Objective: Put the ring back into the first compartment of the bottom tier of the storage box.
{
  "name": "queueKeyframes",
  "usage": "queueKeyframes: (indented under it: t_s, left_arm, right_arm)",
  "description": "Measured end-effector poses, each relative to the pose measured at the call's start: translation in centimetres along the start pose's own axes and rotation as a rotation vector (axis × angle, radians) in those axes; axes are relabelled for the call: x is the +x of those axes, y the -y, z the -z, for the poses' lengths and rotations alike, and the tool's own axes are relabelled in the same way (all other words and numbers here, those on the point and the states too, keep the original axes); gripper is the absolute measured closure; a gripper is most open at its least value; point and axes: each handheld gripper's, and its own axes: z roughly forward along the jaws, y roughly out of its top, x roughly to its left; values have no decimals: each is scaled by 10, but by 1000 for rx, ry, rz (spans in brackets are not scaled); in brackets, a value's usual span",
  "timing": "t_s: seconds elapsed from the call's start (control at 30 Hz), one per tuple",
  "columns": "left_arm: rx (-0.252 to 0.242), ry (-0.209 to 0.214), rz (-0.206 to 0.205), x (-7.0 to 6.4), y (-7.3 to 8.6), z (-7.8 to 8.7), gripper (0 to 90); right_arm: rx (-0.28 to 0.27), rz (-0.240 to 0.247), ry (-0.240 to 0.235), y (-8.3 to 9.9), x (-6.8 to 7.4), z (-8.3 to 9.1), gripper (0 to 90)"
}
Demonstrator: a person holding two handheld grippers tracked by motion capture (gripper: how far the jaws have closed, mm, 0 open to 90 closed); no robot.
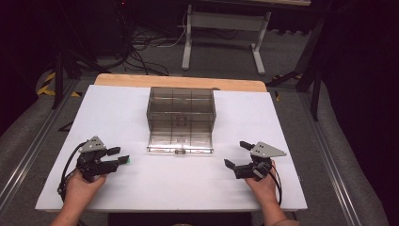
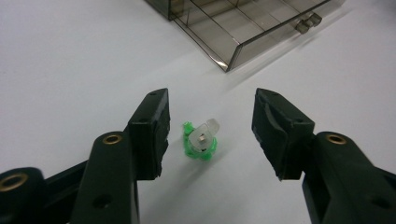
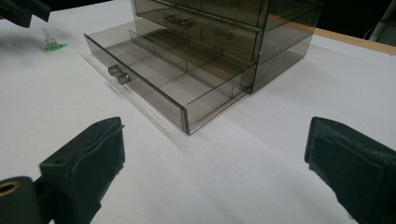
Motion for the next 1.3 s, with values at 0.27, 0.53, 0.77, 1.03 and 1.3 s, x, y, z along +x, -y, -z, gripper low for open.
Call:
queueKeyframes:
  t_s: [0.27,0.53,0.77,1.03,1.3]
  left_arm:
    - [28,-12,-14,0,-1,-5,607]
    - [52,-8,-27,0,-1,-10,691]
    - [68,-14,-41,-1,-1,-12,782]
    - [79,-29,-58,-4,-3,-11,855]
    - [56,-30,-55,-6,-5,-7,856]
  right_arm:
    - [4,5,0,0,0,-1,56]
    - [7,7,0,0,0,-1,56]
    - [9,7,-1,0,0,-1,57]
    - [11,5,-2,0,0,-1,57]
    - [11,5,-1,0,0,-1,57]
